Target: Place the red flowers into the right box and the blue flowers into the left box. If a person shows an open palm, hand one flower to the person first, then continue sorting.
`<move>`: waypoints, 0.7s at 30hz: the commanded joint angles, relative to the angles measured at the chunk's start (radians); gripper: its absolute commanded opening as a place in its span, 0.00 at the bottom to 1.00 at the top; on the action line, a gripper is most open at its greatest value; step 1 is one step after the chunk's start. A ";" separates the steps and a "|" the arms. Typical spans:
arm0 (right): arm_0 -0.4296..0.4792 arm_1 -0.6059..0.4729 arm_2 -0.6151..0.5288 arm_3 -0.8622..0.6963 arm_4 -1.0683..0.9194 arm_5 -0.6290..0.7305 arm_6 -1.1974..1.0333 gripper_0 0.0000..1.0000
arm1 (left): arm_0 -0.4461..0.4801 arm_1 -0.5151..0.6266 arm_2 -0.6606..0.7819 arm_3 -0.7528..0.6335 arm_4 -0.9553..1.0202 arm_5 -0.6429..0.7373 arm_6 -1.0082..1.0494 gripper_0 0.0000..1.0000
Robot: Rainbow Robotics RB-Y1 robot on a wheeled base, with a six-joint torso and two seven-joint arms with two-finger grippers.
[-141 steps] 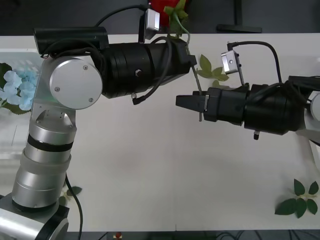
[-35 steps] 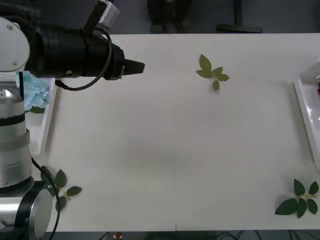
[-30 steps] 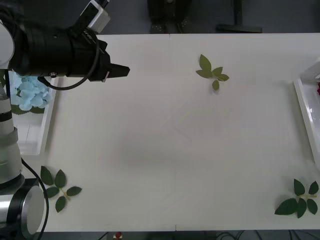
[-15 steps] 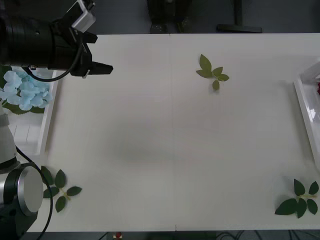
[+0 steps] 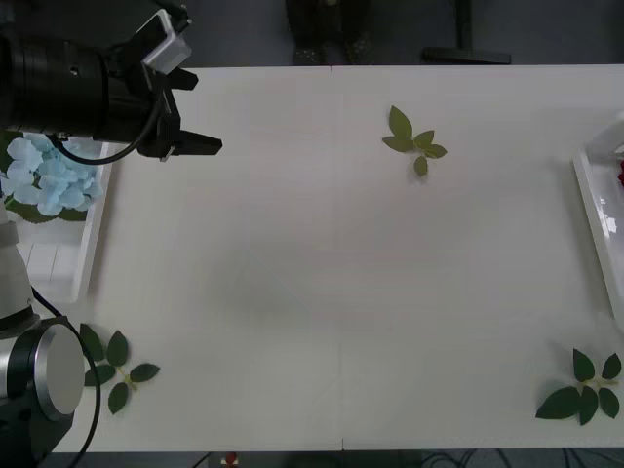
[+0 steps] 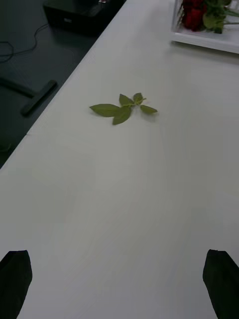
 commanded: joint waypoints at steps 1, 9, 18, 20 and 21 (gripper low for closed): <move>-0.026 -0.013 0.002 -0.005 0.007 -0.002 -0.019 1.00 | -0.044 0.030 -0.009 -0.018 0.024 0.017 -0.023 1.00; -0.026 -0.044 -0.072 -0.047 -0.061 0.133 -0.013 1.00 | -0.044 0.030 -0.009 -0.018 0.041 0.018 -0.040 1.00; -0.026 -0.114 -0.219 -0.410 -0.187 0.353 -0.027 1.00 | -0.045 0.031 -0.006 -0.018 0.059 0.073 -0.050 1.00; -0.026 -0.128 -0.241 -0.593 -0.157 0.383 -0.029 1.00 | -0.045 0.031 -0.004 -0.018 0.061 0.096 -0.050 1.00; -0.026 -0.130 -0.241 -0.639 -0.150 0.393 -0.029 1.00 | -0.045 0.031 -0.004 -0.018 0.061 0.098 -0.050 1.00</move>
